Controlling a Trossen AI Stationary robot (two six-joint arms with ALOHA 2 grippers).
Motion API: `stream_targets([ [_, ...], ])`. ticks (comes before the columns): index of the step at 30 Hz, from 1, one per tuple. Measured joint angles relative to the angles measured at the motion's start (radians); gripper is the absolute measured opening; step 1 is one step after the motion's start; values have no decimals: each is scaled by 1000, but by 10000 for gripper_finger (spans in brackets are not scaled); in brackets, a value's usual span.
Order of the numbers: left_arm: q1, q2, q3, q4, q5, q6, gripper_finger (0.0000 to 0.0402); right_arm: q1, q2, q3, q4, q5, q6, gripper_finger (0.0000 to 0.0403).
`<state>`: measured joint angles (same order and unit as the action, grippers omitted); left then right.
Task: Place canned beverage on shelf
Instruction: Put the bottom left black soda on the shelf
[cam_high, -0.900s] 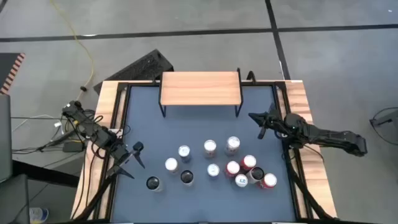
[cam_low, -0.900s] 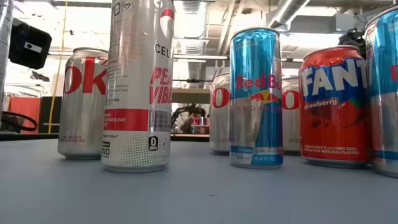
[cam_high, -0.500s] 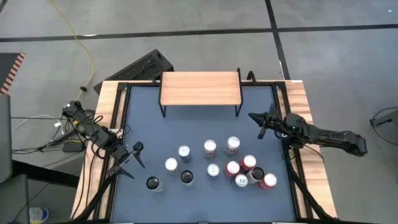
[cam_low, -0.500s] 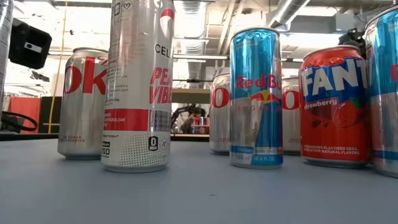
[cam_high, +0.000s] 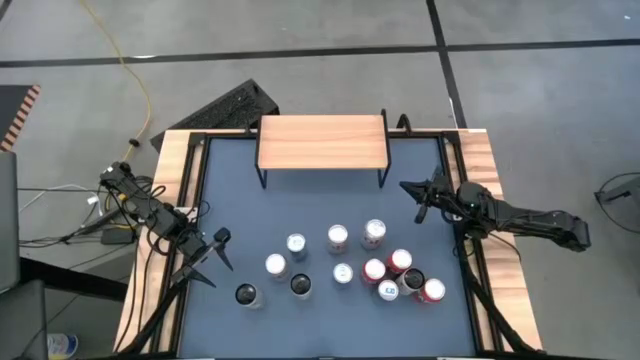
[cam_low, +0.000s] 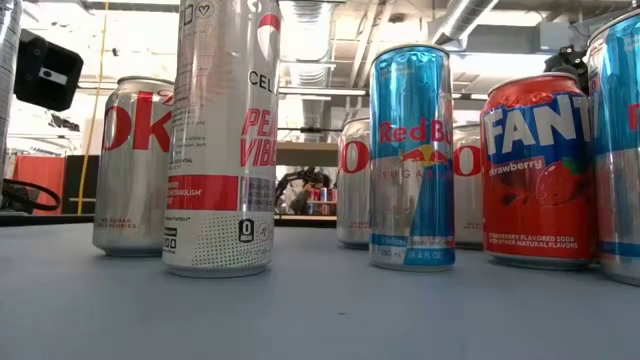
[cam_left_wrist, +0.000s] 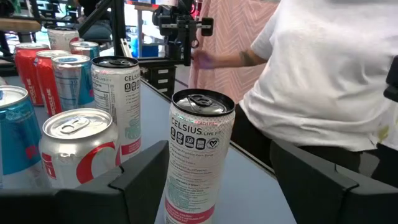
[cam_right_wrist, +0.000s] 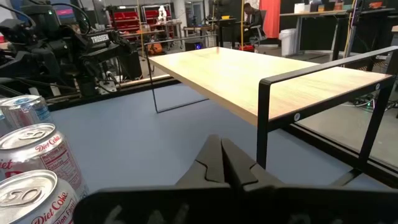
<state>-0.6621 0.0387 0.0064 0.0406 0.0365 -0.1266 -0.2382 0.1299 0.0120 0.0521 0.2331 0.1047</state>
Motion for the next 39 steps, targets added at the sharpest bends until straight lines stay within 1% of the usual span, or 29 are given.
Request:
stream_targets([
  [6, 0, 0, 0, 3, -63, 293, 269, 0, 0, 0, 0, 0, 0, 0],
  [8, 0, 0, 0, 14, -89, 338, 269, 0, 0, 0, 0, 0, 0, 0],
  [13, 0, 0, 0, 43, -190, 378, 269, 0, 0, 0, 0, 0, 0, 0],
  [15, 0, 0, 0, 60, -202, 376, 269, 0, 0, 0, 0, 0, 0, 0],
  [19, 0, 0, 0, 127, -159, 232, 269, 0, 0, 0, 0, 0, 0, 0],
  [24, 0, -1, 0, 223, -154, 214, 269, 0, 0, 0, 6, 0, 3, 0],
  [25, 0, -1, 0, 226, -154, 201, 269, 0, 0, 0, 12, 0, 26, 0],
  [27, 0, 0, 0, 237, -163, 188, 269, 1, 0, 0, 18, 1, 132, 0],
  [30, 2, 0, 0, 301, -220, 243, 269, 1, 0, 0, 36, 1, 310, 0],
  [32, 2, 0, 0, 346, -258, 263, 269, 1, 0, 0, 51, 1, 379, 0],
  [35, 2, -1, 0, 384, -354, 263, 269, 1, 0, 0, 127, -7, 393, 0],
  [39, 2, 0, 0, 426, -515, 233, 269, 2, 0, 2, 255, -55, 393, 0],
])
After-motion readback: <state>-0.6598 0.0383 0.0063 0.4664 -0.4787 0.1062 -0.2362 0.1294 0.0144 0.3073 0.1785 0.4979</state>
